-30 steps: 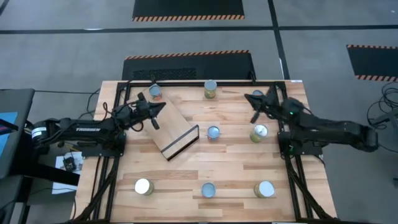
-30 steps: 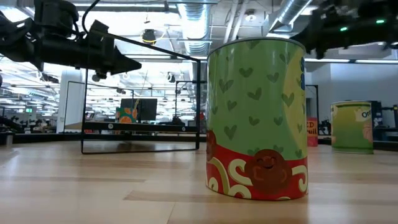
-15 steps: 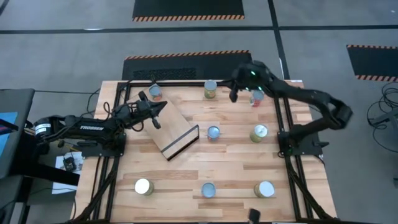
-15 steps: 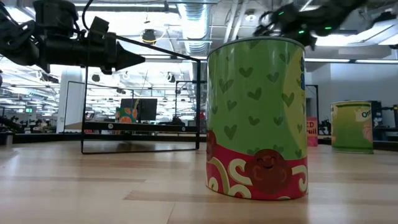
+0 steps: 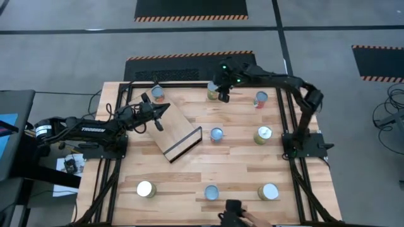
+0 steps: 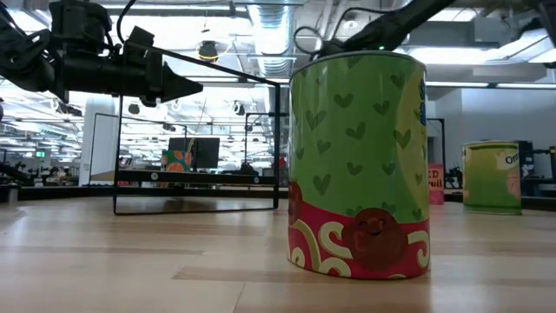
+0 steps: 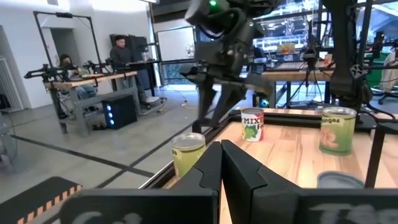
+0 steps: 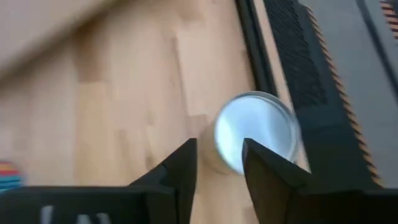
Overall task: Pick and place cans onto a shelf
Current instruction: Put the top large canned oranges on the shelf, then put the canned mixed fruits on the shelf
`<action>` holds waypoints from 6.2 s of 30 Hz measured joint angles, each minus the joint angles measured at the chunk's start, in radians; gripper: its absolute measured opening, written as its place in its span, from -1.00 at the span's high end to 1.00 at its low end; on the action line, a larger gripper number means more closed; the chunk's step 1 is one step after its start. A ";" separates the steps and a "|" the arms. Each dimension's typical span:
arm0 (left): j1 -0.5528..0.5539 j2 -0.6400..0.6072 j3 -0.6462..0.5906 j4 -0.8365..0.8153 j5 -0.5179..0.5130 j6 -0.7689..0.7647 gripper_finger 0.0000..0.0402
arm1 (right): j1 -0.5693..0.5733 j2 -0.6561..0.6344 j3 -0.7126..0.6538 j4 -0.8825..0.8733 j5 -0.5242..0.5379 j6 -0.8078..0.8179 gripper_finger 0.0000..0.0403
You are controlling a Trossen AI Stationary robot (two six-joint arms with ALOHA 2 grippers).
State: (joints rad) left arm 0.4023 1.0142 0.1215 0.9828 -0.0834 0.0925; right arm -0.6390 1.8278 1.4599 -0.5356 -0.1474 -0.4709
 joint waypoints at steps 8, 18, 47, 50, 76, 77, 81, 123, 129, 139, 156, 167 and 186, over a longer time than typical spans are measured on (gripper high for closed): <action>0.000 0.000 0.000 -0.006 0.000 -0.001 1.00 | 0.032 0.083 0.062 -0.065 0.065 -0.109 0.05; 0.000 0.000 0.000 -0.006 0.000 -0.007 1.00 | 0.054 0.125 0.066 -0.022 0.199 -0.190 0.28; -0.001 0.000 0.001 -0.002 0.025 -0.028 1.00 | 0.056 0.121 0.065 -0.053 0.175 -0.216 0.97; -0.001 0.000 0.001 -0.002 0.026 -0.029 1.00 | 0.064 0.117 0.065 -0.061 0.175 -0.216 0.94; 0.000 0.000 0.001 -0.042 -0.140 -0.036 1.00 | 0.455 0.156 0.334 -0.173 -0.055 -0.299 0.98; 0.000 0.000 0.001 -0.042 -0.141 -0.036 1.00 | 0.465 0.169 0.334 -0.153 -0.049 -0.314 0.98; 0.000 0.000 0.001 -0.042 -0.139 -0.047 1.00 | 0.469 0.210 0.334 -0.094 -0.004 -0.363 0.97; 0.000 0.000 0.001 -0.041 -0.111 -0.051 1.00 | 0.500 0.256 0.495 -0.344 -0.061 -0.391 0.92; 0.000 0.000 0.001 -0.042 -0.111 -0.051 1.00 | 0.502 0.256 0.495 -0.345 -0.061 -0.394 0.84; 0.000 0.000 0.001 -0.042 -0.110 -0.051 1.00 | 0.502 0.256 0.495 -0.338 -0.061 -0.399 0.73; 0.000 0.000 0.001 -0.048 -0.109 -0.046 1.00 | 0.503 0.214 0.494 -0.286 0.001 -0.396 0.85; 0.000 0.000 0.001 -0.053 -0.080 -0.037 1.00 | 0.457 0.021 0.277 -0.267 0.008 -0.259 0.98; 0.000 0.000 0.001 -0.058 -0.078 -0.043 1.00 | 0.396 -0.517 -0.444 0.085 0.108 0.191 0.96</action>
State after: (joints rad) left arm 0.4023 1.0138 0.1223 0.9245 -0.1616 0.0496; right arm -0.2435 1.3108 1.0162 -0.4507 -0.0393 -0.2795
